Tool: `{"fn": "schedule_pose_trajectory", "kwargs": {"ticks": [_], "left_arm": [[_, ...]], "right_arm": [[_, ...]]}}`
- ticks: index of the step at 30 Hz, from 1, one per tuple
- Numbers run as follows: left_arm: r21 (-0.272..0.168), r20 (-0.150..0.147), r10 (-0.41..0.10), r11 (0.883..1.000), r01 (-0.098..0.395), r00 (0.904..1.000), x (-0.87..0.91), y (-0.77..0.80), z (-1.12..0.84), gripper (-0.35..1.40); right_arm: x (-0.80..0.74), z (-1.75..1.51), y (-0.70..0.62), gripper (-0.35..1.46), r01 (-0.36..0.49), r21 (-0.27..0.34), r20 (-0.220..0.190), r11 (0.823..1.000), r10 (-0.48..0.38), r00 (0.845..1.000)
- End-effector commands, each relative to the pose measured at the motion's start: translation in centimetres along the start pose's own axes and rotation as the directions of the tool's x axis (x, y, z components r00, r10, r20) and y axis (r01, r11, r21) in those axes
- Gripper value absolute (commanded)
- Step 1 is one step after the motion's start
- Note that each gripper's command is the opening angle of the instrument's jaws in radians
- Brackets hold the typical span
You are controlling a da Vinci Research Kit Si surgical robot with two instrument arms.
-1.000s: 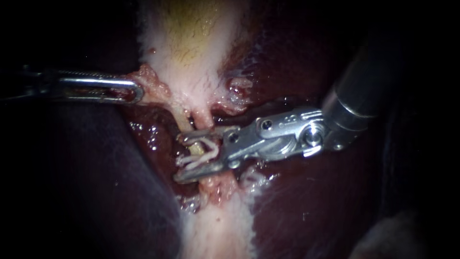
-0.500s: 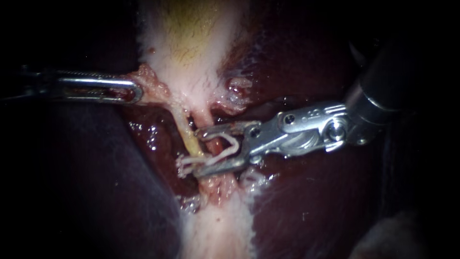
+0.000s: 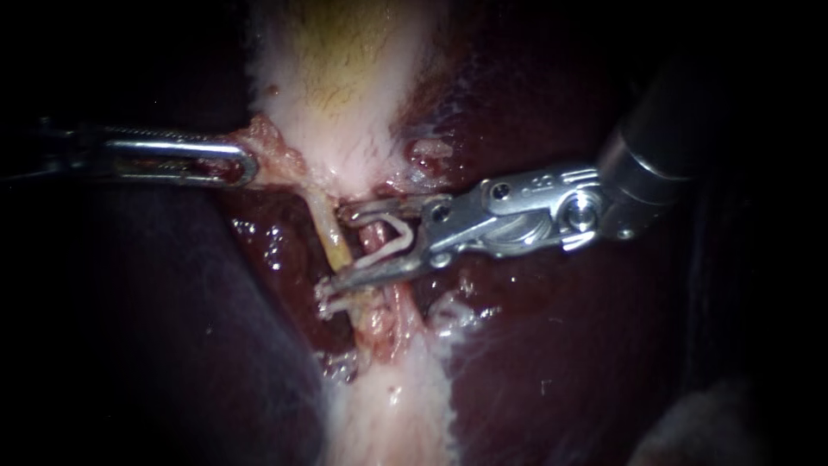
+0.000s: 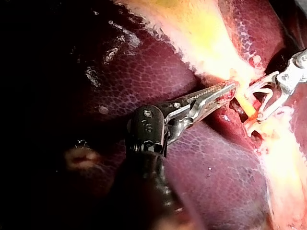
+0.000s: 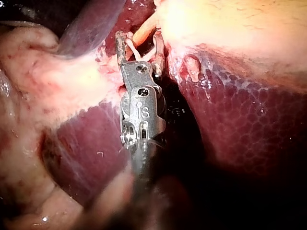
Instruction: Clipping third clip left tube
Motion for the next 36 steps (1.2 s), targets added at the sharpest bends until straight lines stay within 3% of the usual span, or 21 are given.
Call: {"fn": "schedule_pose_trajectory", "kwargs": {"ticks": [1, 14, 21, 27, 31, 36], "left_arm": [[0.0, -0.001, 0.0, 1.0, 0.0, 1.0, 0.0, 0.0, 0.0, -0.35], [0.003, -0.002, 0.002, 1.0, -0.002, 1.0, -0.03, -0.01, 0.04, -0.35], [0.003, -0.002, 0.002, 1.0, -0.002, 1.0, -0.03, -0.01, 0.04, -0.35], [0.003, -0.002, 0.002, 1.0, -0.002, 1.0, -0.03, -0.01, 0.04, -0.35], [0.002, -0.001, 0.002, 1.0, -0.002, 1.0, -0.03, -0.01, 0.04, -0.35], [0.002, -0.001, 0.002, 1.0, -0.002, 1.0, -0.02, -0.01, 0.04, -0.35]], "right_arm": [[0.0, 0.02, 0.01, 0.5, 0.0, -0.002, 0.001, 1.0, 0.0, 1.0], [0.18, 0.32, 0.02, 0.5, -0.007, -0.015, -0.033, 1.0, 0.007, 0.999], [0.24, 0.32, 0.0, 0.5, -0.011, -0.013, -0.06, 1.0, 0.01, 0.998], [0.38, 0.25, -0.08, 0.5, -0.016, 0.007, -0.118, 1.0, 0.017, 0.993], [0.53, 0.2, -0.16, 0.5, -0.012, 0.064, -0.159, 0.998, 0.023, 0.987], [0.67, 0.17, -0.25, 0.48, -0.023, 0.084, -0.172, 0.996, 0.037, 0.984]]}}
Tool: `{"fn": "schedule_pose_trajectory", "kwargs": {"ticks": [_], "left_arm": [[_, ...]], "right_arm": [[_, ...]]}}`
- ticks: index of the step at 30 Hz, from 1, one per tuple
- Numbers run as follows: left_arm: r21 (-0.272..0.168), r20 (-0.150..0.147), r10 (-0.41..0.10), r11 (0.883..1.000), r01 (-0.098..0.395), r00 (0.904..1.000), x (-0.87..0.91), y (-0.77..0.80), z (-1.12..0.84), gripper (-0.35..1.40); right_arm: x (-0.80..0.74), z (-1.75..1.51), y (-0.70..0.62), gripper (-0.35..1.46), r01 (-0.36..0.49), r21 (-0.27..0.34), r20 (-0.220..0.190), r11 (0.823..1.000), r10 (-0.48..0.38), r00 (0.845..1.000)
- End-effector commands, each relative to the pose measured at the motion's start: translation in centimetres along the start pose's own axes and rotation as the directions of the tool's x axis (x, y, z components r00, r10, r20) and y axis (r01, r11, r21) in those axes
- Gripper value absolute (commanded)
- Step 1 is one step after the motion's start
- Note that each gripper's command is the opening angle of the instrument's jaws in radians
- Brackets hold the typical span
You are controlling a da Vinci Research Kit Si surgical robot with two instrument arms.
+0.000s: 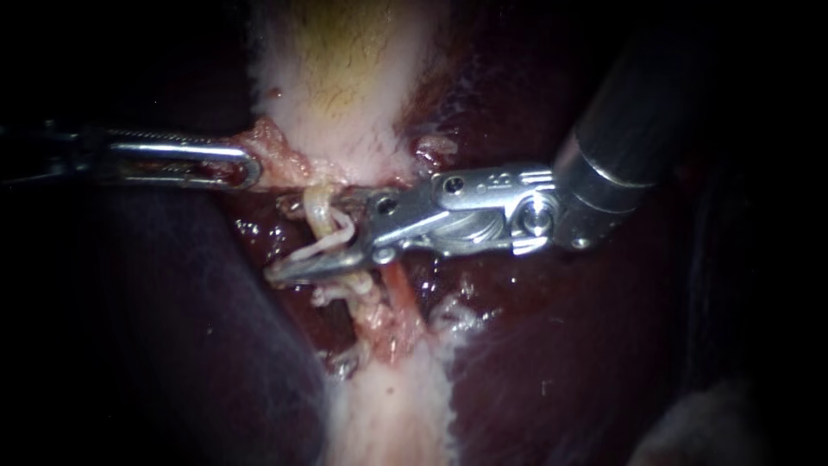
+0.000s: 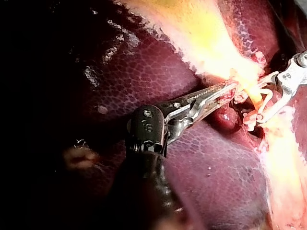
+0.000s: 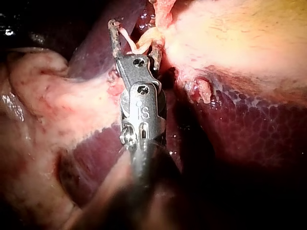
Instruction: Clipping third clip left tube
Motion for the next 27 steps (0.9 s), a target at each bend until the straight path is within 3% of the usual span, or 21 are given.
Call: {"fn": "schedule_pose_trajectory", "kwargs": {"ticks": [1, 17, 27], "left_arm": [[0.0, 0.0, 0.0, 1.0, 0.0, 1.0, 0.0, 0.0, 0.0, -0.35], [-0.001, 0.0, -0.001, 1.0, 0.001, 1.0, 0.01, 0.0, -0.01, -0.35], [-0.001, 0.0, -0.001, 1.0, 0.001, 1.0, 0.01, 0.0, -0.01, -0.35]], "right_arm": [[0.01, 0.0, -0.01, 0.48, -0.001, 0.0, 0.001, 1.0, 0.001, 1.0], [0.0, -0.07, -0.02, 0.27, -0.113, 0.001, -0.001, 0.994, 0.113, 0.994], [0.01, -0.16, -0.04, -0.11, -0.19, -0.008, -0.006, 0.982, 0.19, 0.982]]}}
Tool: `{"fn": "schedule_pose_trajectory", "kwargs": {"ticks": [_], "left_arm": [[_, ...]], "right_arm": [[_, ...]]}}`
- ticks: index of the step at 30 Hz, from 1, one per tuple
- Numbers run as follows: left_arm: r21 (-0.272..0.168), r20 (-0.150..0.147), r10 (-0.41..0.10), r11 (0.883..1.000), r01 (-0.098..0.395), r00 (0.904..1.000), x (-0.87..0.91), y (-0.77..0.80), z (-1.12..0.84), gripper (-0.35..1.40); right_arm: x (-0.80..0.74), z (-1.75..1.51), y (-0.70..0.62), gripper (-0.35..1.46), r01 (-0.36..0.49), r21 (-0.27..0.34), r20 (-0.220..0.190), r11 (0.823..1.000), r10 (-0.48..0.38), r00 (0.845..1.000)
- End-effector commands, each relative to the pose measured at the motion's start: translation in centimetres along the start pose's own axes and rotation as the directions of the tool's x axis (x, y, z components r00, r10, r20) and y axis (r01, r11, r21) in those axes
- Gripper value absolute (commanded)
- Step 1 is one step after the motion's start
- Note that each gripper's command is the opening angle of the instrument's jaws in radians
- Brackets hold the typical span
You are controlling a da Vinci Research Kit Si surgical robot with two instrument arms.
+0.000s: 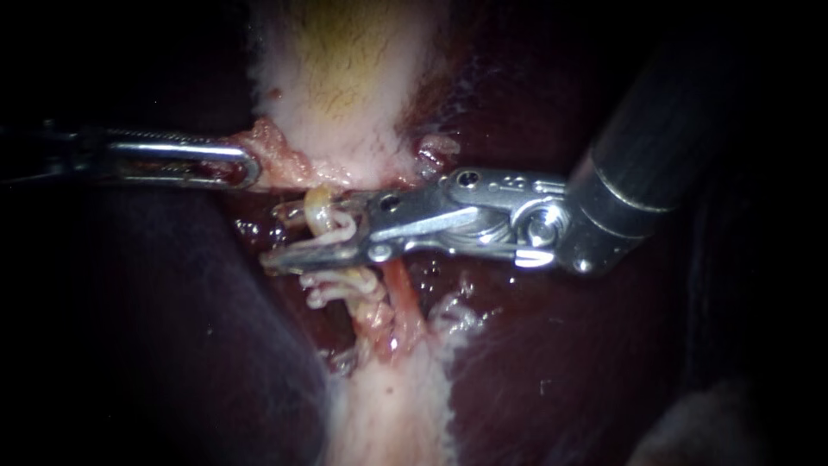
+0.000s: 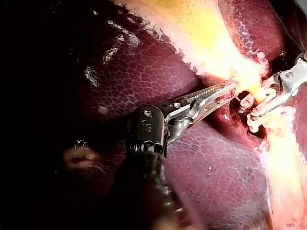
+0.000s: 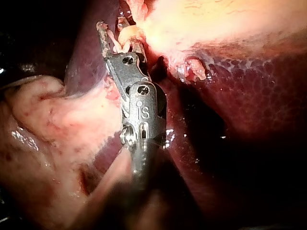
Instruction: Clipping third clip left tube
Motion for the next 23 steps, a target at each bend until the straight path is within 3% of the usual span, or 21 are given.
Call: {"fn": "schedule_pose_trajectory", "kwargs": {"ticks": [1, 6, 11, 23], "left_arm": [[0.0, 0.0, 0.0, 1.0, 0.0, 1.0, 0.0, 0.0, 0.0, -0.35], [0.0, 0.0, 0.0, 1.0, 0.0, 1.0, 0.0, 0.0, 0.0, -0.35], [0.0, 0.0, 0.0, 1.0, 0.0, 1.0, 0.0, 0.0, 0.0, -0.35], [0.0, 0.0, 0.0, 1.0, 0.0, 1.0, 0.0, 0.0, 0.0, -0.35]], "right_arm": [[0.01, -0.01, -0.01, -0.18, -0.021, 0.001, 0.0, 1.0, 0.021, 1.0], [0.05, -0.07, -0.03, -0.35, -0.059, -0.002, 0.003, 0.998, 0.059, 0.998], [0.04, -0.11, -0.05, -0.35, -0.095, -0.025, 0.079, 0.995, 0.097, 0.992], [0.02, -0.12, -0.05, -0.35, -0.107, -0.019, 0.087, 0.994, 0.108, 0.99]]}}
